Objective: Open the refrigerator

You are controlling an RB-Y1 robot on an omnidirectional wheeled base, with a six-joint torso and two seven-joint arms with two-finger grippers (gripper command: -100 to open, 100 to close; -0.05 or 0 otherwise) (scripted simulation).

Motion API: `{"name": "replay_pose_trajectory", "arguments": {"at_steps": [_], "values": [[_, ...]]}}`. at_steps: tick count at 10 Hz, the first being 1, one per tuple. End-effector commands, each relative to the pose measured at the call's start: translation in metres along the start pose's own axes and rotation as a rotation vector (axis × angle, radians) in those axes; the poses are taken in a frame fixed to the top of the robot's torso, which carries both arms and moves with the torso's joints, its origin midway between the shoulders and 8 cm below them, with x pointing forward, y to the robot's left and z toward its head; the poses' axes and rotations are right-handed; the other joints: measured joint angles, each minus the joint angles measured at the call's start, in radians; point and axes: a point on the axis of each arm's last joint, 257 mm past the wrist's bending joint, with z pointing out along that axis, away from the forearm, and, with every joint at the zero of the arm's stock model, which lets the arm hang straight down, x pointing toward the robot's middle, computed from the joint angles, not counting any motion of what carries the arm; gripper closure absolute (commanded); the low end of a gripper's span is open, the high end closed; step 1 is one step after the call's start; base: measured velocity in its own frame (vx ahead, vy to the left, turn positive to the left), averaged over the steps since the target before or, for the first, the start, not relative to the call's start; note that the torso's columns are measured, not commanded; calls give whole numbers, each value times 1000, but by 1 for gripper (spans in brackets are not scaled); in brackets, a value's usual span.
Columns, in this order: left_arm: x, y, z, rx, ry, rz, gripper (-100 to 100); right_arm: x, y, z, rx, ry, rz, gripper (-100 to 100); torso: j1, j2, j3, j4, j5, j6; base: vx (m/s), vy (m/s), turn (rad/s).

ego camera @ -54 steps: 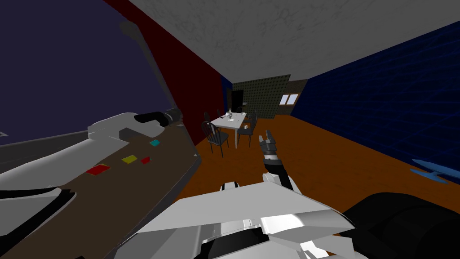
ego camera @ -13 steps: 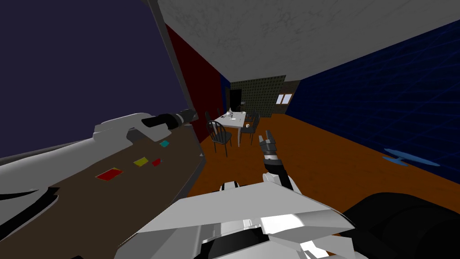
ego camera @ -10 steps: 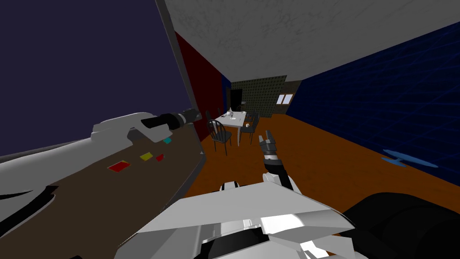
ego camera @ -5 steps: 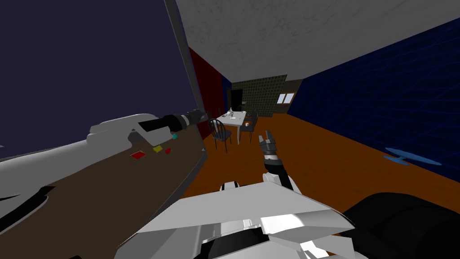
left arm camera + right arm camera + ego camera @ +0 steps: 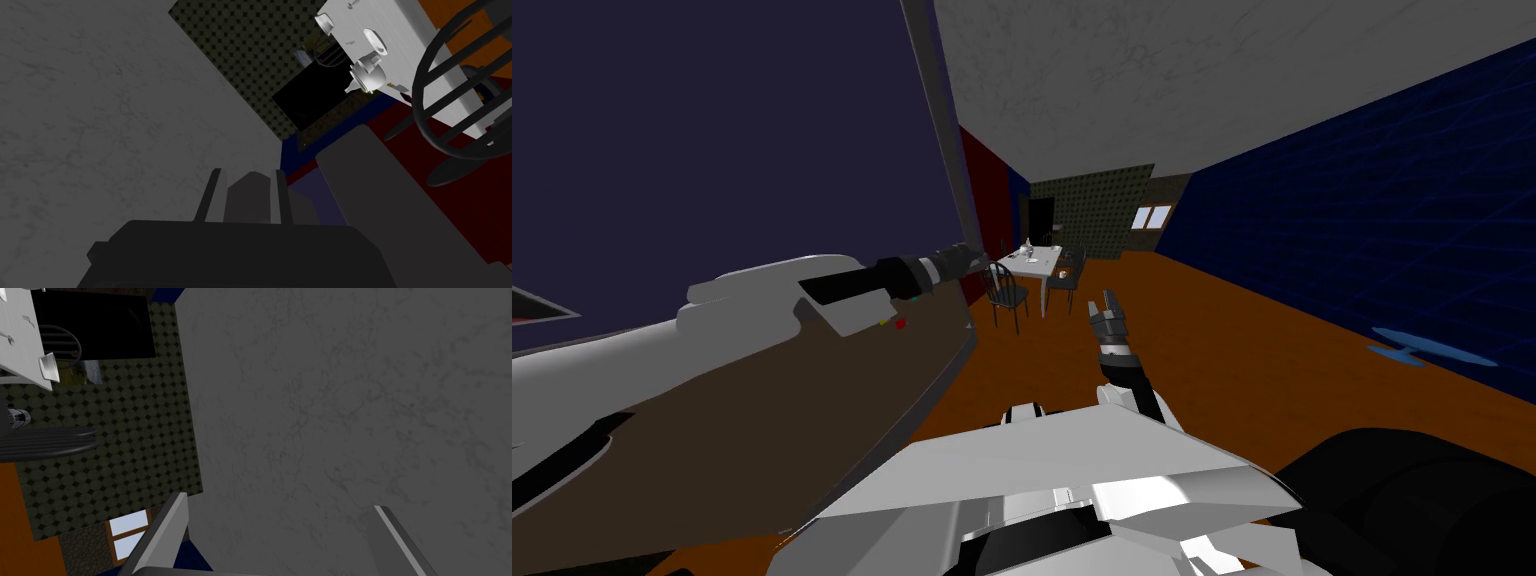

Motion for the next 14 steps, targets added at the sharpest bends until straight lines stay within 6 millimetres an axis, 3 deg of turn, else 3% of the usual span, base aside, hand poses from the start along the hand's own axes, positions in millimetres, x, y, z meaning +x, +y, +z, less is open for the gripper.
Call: {"name": "replay_pose_trajectory", "arguments": {"at_steps": [1, 7, 8, 14], "values": [[15, -32, -4, 62, 30, 18, 100, 0, 0, 0, 0, 0, 0, 0, -1, 1, 1, 0, 0, 1, -101, 8, 20], [85, -97, -31, 196, 170, 27, 100, 0, 0, 0, 0, 0, 0, 0, -2, 3, 1, 2, 0, 2, -137, 16, 55], [82, -81, -30, 152, 167, 7, 100, 0, 0, 0, 0, 0, 0, 0, -3, 4, 0, 3, -1, 2, -66, -3, 3], [120, -123, -48, 268, 269, 15, 100, 0, 0, 0, 0, 0, 0, 0, 2, -2, -3, -3, 2, 2, -226, 91, -99]]}}
